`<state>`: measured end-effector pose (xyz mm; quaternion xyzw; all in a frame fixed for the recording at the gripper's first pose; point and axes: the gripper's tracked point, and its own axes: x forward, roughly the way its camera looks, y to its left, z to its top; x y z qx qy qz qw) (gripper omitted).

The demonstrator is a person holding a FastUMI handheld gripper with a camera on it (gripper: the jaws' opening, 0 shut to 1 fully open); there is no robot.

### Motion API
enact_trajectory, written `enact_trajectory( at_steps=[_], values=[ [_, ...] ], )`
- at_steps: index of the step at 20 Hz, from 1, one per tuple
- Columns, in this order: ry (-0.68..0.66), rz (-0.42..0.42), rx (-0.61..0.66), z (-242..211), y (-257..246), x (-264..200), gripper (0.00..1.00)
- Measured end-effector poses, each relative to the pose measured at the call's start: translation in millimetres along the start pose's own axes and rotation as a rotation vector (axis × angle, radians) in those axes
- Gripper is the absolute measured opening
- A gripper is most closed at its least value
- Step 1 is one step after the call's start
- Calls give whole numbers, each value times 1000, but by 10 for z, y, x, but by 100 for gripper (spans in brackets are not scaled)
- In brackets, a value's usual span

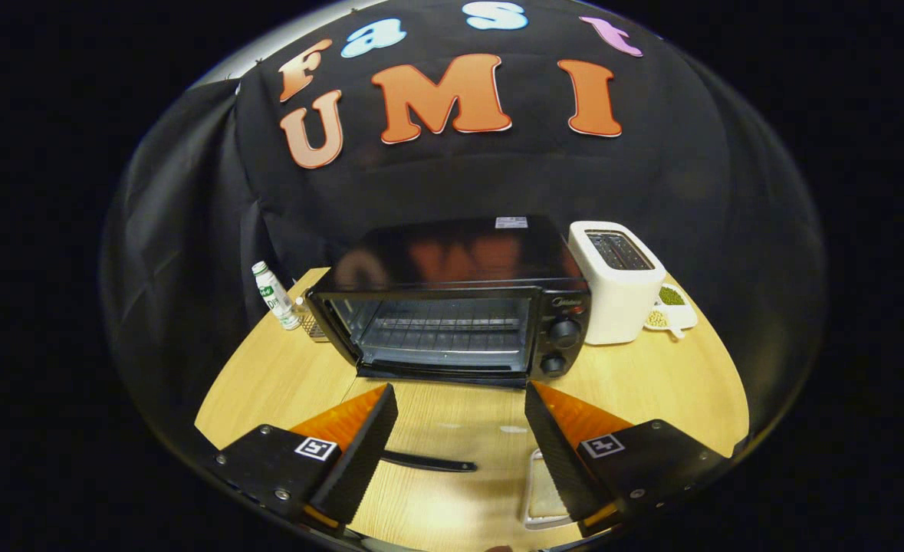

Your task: Open the toaster oven, put the food inside, and close the toaster oven door.

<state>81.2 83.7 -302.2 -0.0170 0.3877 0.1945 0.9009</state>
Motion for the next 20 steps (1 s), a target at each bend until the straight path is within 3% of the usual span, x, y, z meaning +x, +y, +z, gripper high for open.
enact_trajectory(
  at_steps=[3,7,12,17,19,20],
  values=[
    [137,-4,-20,-86,-444,-148,99],
    [339,-38,-41,-608,-969,-347,98],
    [382,-52,66,-944,-1375,-355,99],
    [425,-14,129,-1244,-1441,-188,99],
    [448,-10,117,-1347,-1451,-131,93],
    [461,3,115,-1373,-1422,-120,81]
  ],
)
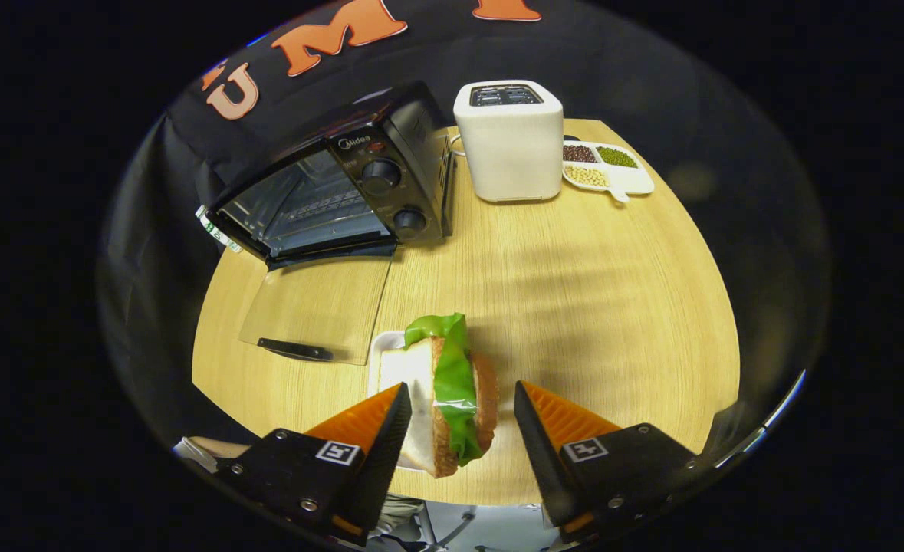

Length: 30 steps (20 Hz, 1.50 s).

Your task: Open the toaster oven, put the food inside, and close the toaster oven door.

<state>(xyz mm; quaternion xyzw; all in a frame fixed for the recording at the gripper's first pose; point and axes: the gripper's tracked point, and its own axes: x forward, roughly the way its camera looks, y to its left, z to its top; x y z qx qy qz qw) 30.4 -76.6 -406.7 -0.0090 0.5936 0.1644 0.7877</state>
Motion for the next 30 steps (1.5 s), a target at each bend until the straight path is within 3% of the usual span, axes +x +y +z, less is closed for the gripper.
enact_trajectory(
  at_steps=[8,10,12,16,21,26,30],
  values=[
    [-10,52,-1,25,130,-45,43],
    [-53,18,-27,80,139,-95,28],
    [-73,-16,-83,74,187,-185,21],
    [-133,-88,-136,159,264,-412,17],
    [-340,-67,-10,526,360,-837,17],
    [-535,92,172,779,700,-1045,17],
    [-605,263,359,894,977,-860,17]
  ],
)
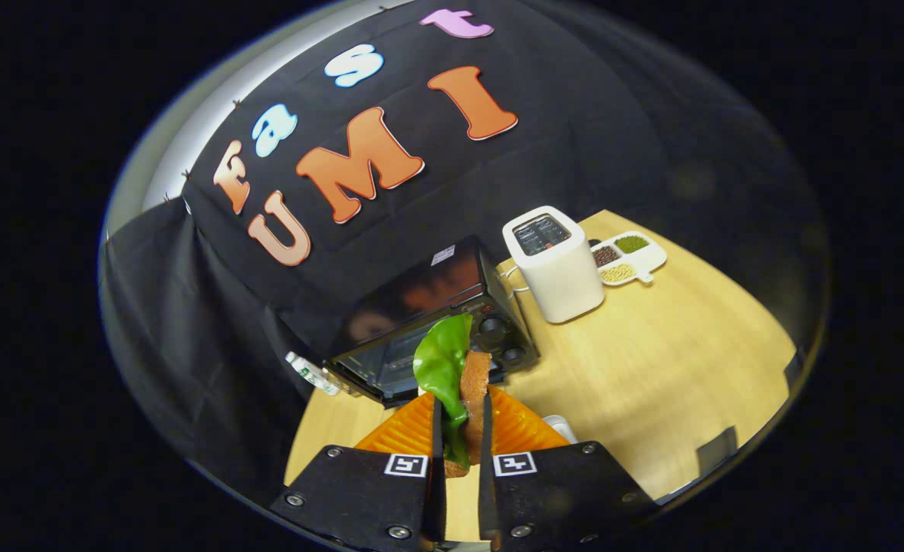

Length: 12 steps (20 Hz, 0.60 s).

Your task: Open the toaster oven, put the food inside, and close the toaster oven door.

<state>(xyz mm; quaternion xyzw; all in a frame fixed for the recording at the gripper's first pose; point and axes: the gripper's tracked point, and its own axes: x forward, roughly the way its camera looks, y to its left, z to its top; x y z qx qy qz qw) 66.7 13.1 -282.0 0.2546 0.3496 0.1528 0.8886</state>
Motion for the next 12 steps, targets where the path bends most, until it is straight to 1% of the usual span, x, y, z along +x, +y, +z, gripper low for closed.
enact_trajectory(
  at_steps=[2,4,6,10,12],
  values=[
    [-27,1,125,-120,-43,245,17],
    [-38,23,268,-277,-51,472,17],
    [-85,39,402,-324,-102,686,17],
    [-130,70,565,-501,-23,1054,17],
    [-153,69,605,-522,25,1282,17]
  ],
)
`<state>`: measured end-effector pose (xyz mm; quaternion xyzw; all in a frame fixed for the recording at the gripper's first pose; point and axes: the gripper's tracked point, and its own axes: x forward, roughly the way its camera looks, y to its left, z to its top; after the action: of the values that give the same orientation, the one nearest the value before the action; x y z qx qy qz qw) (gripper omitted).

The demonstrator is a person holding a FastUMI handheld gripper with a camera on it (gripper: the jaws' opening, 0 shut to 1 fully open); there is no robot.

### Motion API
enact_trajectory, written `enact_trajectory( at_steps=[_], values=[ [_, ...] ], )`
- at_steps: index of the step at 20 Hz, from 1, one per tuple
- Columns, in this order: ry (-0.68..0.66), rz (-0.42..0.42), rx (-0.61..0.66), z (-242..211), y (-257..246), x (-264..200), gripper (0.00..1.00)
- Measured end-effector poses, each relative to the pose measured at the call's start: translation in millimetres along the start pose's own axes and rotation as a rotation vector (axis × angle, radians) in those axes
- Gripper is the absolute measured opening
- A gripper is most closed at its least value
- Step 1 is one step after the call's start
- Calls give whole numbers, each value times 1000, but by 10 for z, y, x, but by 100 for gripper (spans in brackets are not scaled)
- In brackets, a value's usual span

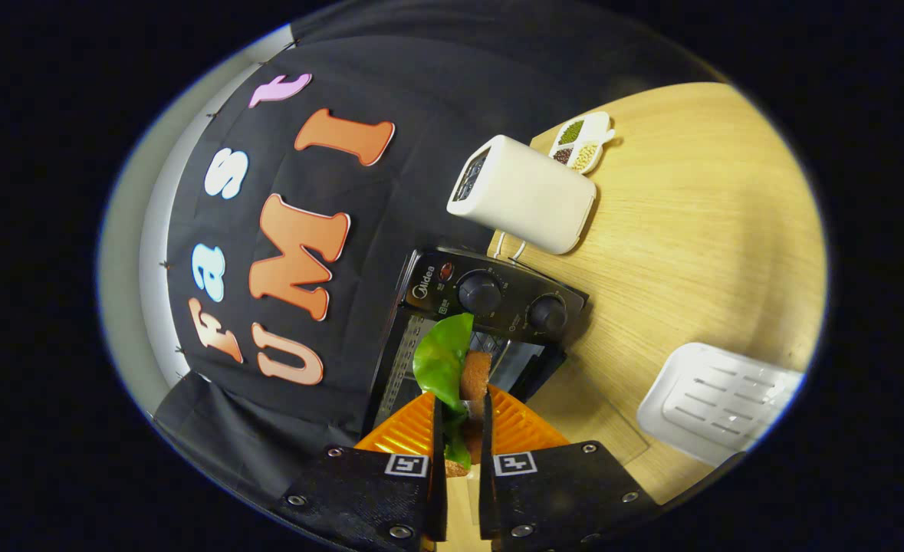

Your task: Open the toaster oven, put the food inside, and close the toaster oven door.

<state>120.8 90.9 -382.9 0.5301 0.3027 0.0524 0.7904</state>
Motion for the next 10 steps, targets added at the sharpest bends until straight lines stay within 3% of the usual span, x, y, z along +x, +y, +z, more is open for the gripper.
enact_trajectory(
  at_steps=[10],
  values=[
    [-137,-118,140,-329,-92,722,18]
  ],
)
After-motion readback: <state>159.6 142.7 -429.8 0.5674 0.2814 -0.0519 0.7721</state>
